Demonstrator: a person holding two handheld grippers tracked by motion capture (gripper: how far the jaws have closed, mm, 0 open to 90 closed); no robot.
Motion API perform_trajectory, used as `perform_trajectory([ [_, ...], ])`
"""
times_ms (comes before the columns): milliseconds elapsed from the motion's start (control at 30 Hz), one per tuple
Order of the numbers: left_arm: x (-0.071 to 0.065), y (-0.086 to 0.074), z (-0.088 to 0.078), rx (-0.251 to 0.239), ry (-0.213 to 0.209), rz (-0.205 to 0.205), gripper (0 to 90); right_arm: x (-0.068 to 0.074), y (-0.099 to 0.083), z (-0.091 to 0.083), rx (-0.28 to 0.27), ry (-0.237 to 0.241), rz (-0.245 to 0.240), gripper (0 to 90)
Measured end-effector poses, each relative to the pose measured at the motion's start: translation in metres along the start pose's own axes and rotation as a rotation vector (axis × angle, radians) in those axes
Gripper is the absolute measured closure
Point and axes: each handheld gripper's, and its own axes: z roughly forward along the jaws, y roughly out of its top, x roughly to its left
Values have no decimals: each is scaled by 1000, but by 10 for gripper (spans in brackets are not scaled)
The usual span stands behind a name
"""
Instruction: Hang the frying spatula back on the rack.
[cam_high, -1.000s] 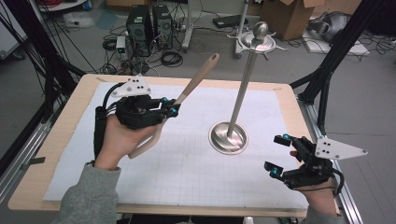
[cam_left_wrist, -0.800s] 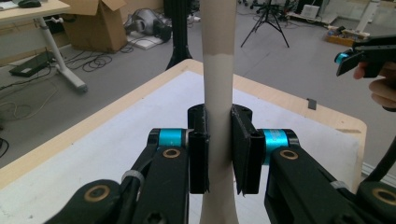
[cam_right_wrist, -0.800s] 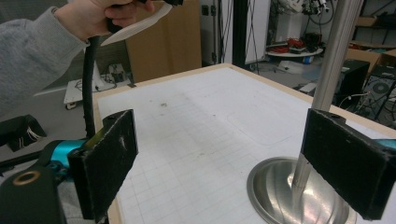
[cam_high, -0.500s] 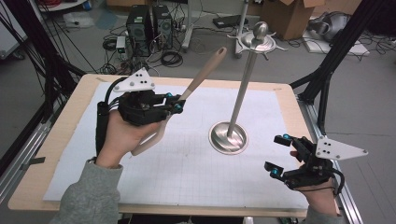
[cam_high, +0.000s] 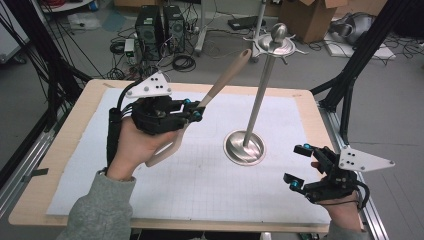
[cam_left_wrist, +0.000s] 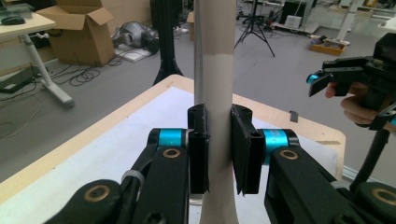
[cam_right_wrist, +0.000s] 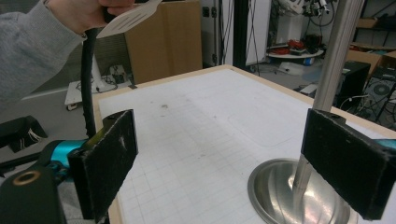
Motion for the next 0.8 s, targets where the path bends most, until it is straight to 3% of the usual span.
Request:
perform_trajectory([
  [800, -3, 0, 10, 15, -11, 5, 779, 0, 0, 0, 0, 2, 2, 97],
])
